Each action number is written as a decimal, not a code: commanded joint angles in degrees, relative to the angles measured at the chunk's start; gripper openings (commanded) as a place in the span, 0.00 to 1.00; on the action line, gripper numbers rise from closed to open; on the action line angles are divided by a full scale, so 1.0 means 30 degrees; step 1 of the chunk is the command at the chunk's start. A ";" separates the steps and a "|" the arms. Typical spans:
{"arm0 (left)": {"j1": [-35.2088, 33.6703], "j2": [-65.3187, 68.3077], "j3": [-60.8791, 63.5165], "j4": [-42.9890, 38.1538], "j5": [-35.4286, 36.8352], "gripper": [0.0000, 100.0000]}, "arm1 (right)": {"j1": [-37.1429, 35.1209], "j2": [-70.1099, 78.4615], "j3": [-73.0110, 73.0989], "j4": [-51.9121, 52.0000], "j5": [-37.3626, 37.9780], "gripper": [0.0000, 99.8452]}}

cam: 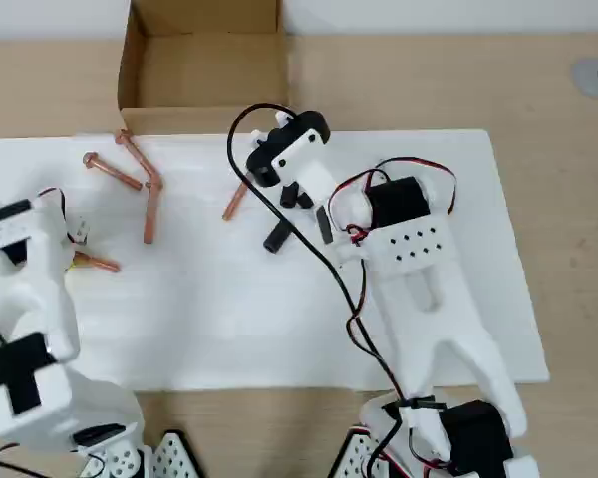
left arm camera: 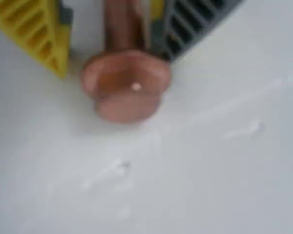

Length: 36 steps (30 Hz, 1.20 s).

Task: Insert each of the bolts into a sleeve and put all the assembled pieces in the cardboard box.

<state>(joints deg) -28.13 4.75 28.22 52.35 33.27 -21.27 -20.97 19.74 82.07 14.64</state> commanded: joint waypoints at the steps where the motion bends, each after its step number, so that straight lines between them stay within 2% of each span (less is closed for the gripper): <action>1: 0.0176 0.2095 -0.2227 0.1553 0.0176 0.13 | -0.0337 -0.0015 0.0015 -0.0176 0.0117 0.07; 7: 0.0147 0.4469 -0.4894 0.4220 0.0176 0.11 | -0.0337 -0.0015 0.0015 -0.0147 0.0059 0.07; 10: 0.0147 0.4850 -0.5304 0.4601 0.0176 0.00 | -0.0337 -0.0015 0.0015 -0.0117 0.0059 0.07; 14: 0.0147 0.4791 -0.5451 0.4835 0.0059 0.01 | -0.0337 -0.0015 0.0015 -0.0117 0.0059 0.07; 18: 0.0147 0.3971 -0.6593 0.6183 -0.0176 0.01 | -0.0308 -0.0015 0.0015 -0.0088 0.0029 0.07; 24: 0.0176 -0.0777 -0.7619 0.7150 -0.2403 0.01 | -0.0308 -0.0044 -0.0132 0.0088 -0.0293 0.07; 27: 0.0733 -0.4176 -0.7590 0.7238 -0.4337 0.01 | -0.0396 0.0015 -0.0190 -0.0557 -0.2872 0.07; 29: 0.1319 -0.6462 -0.6828 0.7297 -0.5392 0.01 | -0.0747 0.0015 -0.0396 -0.0996 -0.3722 0.07; 33: 0.1729 -1.0828 -0.3780 0.7238 -0.5802 0.01 | -0.2505 0.1480 -0.1392 -0.0205 -0.3897 0.07; 36: 0.1729 -1.3817 -0.1465 0.7150 -0.7238 0.01 | -0.3531 0.3795 -0.2418 0.0000 -0.5744 0.07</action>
<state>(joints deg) -23.74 -26.73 19.43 74.15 14.81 -28.84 -13.93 17.10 81.71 1.98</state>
